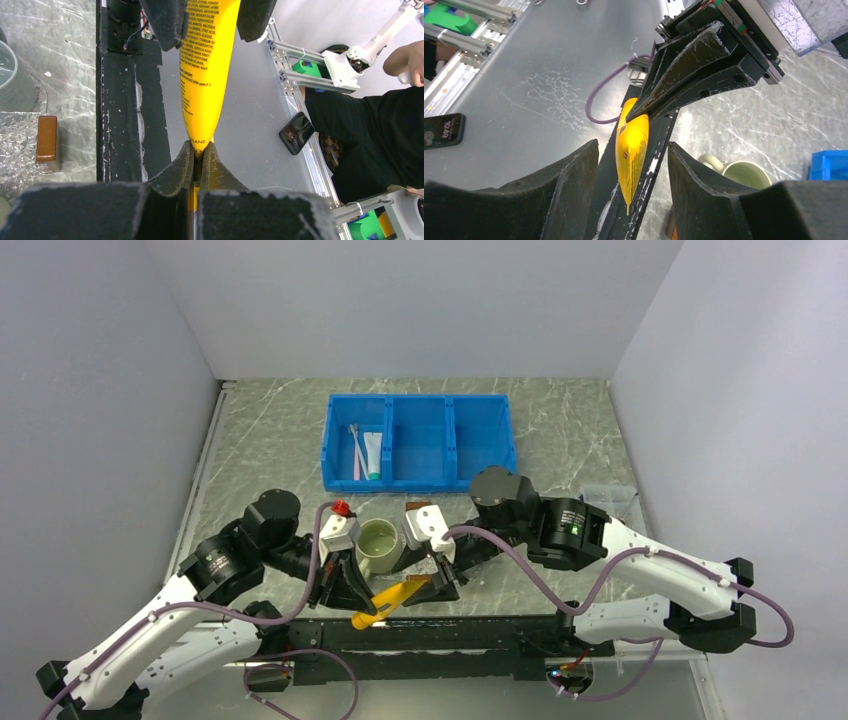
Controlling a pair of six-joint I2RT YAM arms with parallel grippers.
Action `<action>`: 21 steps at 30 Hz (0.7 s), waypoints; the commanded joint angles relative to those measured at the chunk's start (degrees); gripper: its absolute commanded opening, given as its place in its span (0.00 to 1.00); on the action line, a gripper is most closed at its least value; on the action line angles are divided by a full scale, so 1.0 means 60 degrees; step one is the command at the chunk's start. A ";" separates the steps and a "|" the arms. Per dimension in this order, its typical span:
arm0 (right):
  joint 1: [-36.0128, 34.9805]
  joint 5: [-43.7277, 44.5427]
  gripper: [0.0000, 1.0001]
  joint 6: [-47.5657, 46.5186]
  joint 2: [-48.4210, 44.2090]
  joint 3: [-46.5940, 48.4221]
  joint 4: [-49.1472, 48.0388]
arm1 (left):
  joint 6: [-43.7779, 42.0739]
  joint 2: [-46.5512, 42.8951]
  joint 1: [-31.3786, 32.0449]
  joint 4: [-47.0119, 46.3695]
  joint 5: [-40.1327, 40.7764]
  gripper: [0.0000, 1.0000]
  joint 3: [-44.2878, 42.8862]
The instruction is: Prepare toiletry sets of a toothbrush and toothpaste on the tray
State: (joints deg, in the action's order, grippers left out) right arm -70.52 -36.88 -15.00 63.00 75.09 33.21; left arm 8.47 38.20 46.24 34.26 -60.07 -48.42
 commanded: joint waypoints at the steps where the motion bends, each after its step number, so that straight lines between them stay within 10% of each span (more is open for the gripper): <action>1: -0.0009 -0.0664 0.53 0.0095 0.0120 0.0553 -0.0033 | -0.0315 -0.0170 0.0137 -0.0199 0.0030 0.00 -0.0125; 21: -0.0002 -0.0962 0.40 0.0117 0.0722 0.0780 0.1025 | -0.0387 -0.0113 0.0219 -0.0053 0.0137 0.00 -0.0217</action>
State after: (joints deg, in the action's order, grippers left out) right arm -70.52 -40.64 -14.31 66.70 77.10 38.61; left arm 7.53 37.32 47.29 35.22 -58.61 -48.42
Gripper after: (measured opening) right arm 0.441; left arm 0.036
